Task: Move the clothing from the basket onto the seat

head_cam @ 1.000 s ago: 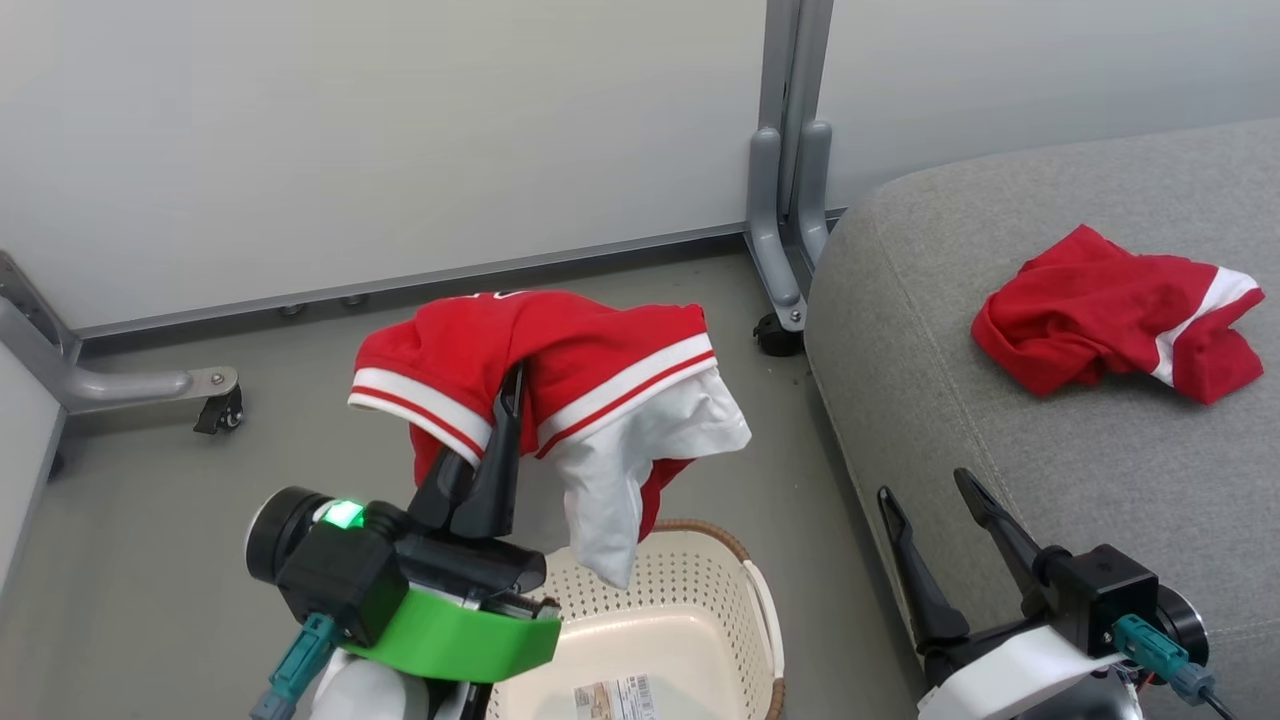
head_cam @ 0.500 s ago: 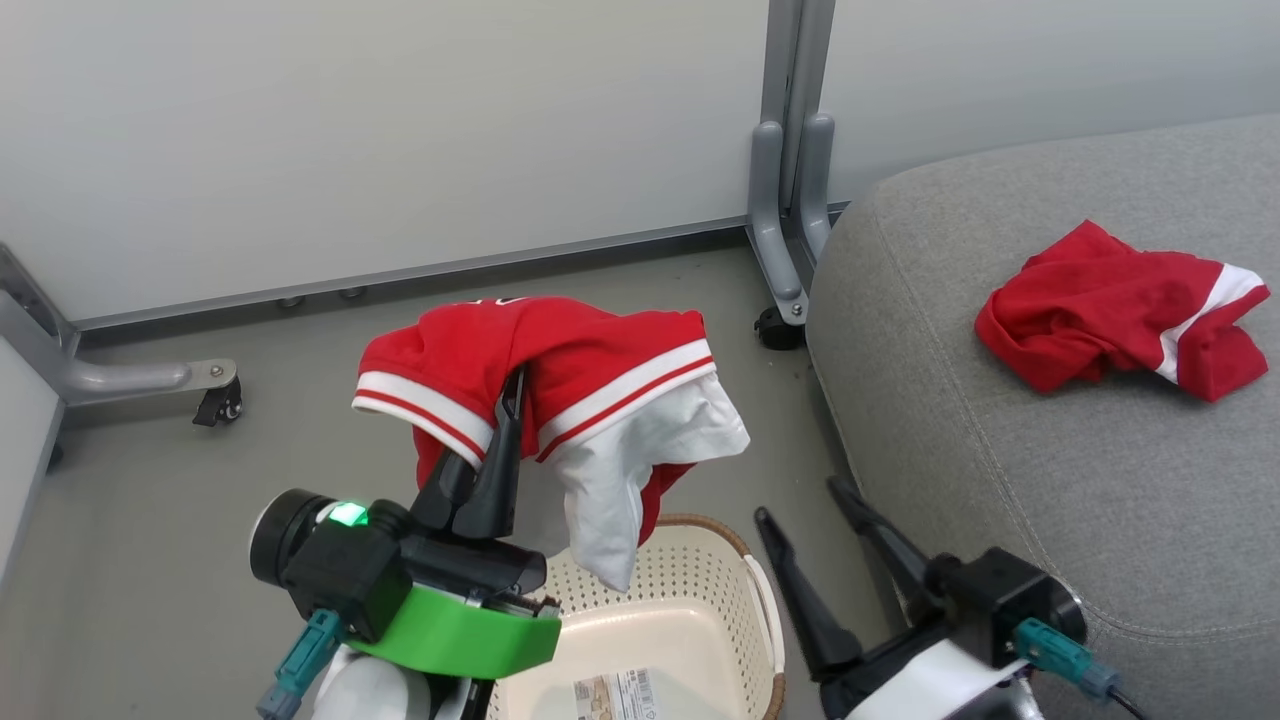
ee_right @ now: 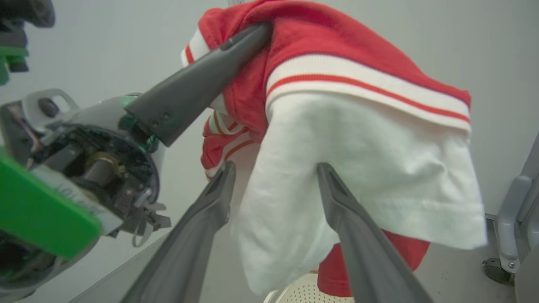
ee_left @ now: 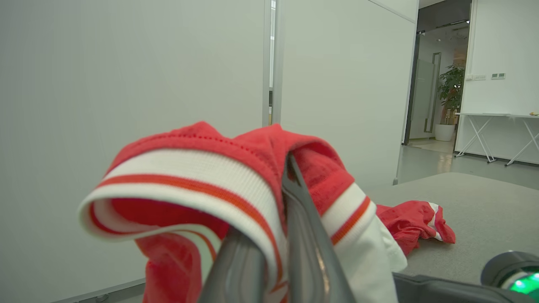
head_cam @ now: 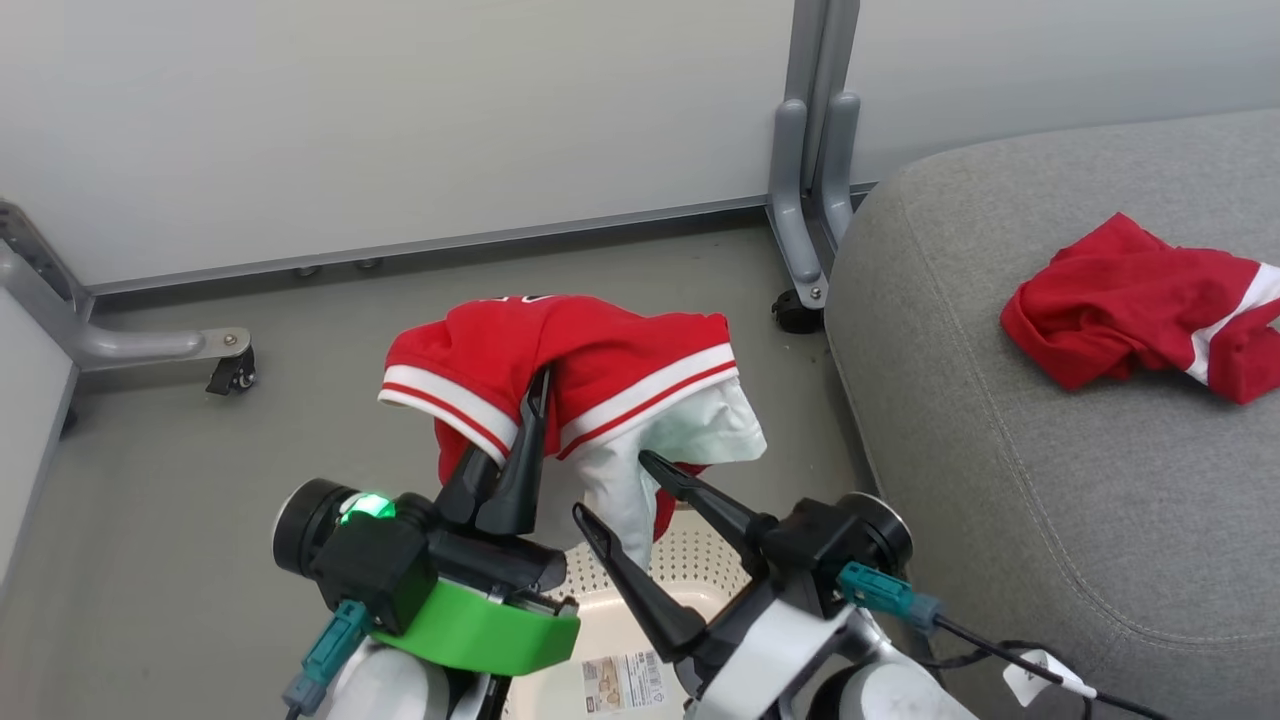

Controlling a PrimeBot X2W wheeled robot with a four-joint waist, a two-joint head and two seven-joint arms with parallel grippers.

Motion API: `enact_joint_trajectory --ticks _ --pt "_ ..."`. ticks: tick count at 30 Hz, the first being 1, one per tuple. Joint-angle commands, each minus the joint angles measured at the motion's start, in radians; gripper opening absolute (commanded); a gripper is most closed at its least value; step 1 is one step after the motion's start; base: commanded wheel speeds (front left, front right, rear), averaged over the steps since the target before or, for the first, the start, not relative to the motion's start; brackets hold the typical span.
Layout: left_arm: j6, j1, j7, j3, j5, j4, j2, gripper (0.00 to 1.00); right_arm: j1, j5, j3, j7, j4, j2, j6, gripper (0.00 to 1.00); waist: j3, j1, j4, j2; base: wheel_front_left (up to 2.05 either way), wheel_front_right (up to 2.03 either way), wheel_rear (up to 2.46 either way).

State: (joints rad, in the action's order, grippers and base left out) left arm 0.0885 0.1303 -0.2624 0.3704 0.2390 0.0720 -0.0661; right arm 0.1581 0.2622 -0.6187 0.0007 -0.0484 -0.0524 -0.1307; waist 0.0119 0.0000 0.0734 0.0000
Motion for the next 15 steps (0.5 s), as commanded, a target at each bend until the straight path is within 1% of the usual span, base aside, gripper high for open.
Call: enact_joint_trajectory --ticks 1,5,10,11,12,13,15 --pt "0.008 0.015 -0.003 0.005 -0.007 0.001 0.005 0.0 0.029 0.0 -0.009 -0.01 0.028 -0.002 0.0 1.0 -0.005 0.0 -0.007 0.0 0.0 0.0 0.0" --pt "0.01 0.014 -0.003 0.019 -0.009 0.001 0.006 0.0 0.101 -0.007 -0.034 -0.029 0.126 0.001 0.0 1.0 -0.008 0.0 -0.017 0.0 0.0 0.0 0.0" --pt "0.014 0.014 -0.003 0.033 -0.003 0.004 0.009 0.0 0.172 0.026 -0.058 -0.07 0.205 0.001 0.0 1.0 -0.013 0.0 -0.026 0.0 0.0 0.0 0.0" --pt "0.014 0.015 -0.003 0.035 -0.003 0.005 0.01 0.0 0.184 0.027 -0.06 -0.074 0.218 0.001 0.0 0.96 -0.014 0.0 -0.026 0.0 0.0 0.0 0.0" --pt "0.015 0.016 -0.003 0.036 -0.002 0.005 0.011 0.0 0.196 0.035 -0.063 -0.082 0.233 0.001 0.0 0.64 -0.015 0.0 -0.027 0.0 0.0 0.0 0.0" --pt "0.016 0.017 -0.003 0.038 -0.001 0.005 0.011 0.0 0.206 0.041 -0.067 -0.089 0.243 0.001 0.0 0.49 -0.015 0.0 -0.027 0.0 0.0 0.0 0.0" --pt "0.017 0.018 -0.003 0.039 -0.001 0.007 0.012 0.0 0.225 0.054 -0.077 -0.101 0.265 0.001 0.0 0.02 -0.016 0.0 -0.027 0.0 0.0 0.0 0.0"
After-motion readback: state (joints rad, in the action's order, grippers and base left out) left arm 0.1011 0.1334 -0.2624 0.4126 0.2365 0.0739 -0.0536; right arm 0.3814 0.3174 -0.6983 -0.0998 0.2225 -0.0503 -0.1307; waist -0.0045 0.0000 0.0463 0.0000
